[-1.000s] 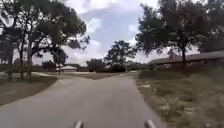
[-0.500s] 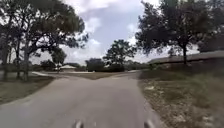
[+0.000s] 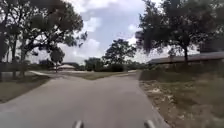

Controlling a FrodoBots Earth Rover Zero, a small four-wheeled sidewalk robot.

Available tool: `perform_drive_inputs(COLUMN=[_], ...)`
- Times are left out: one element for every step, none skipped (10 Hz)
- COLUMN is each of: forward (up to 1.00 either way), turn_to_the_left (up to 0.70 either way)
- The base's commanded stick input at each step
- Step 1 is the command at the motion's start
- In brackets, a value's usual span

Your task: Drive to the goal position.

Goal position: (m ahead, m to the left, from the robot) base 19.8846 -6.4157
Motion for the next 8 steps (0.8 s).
perform_drive_inputs(forward=[0.85, 0.85, 0.85, 0.85, 0.85, 0.85, 0.85, 0.85], turn_to_the_left=[0.0, 0.0, 0.0, 0.0, 0.0, 0.0, 0.0, 0.0])
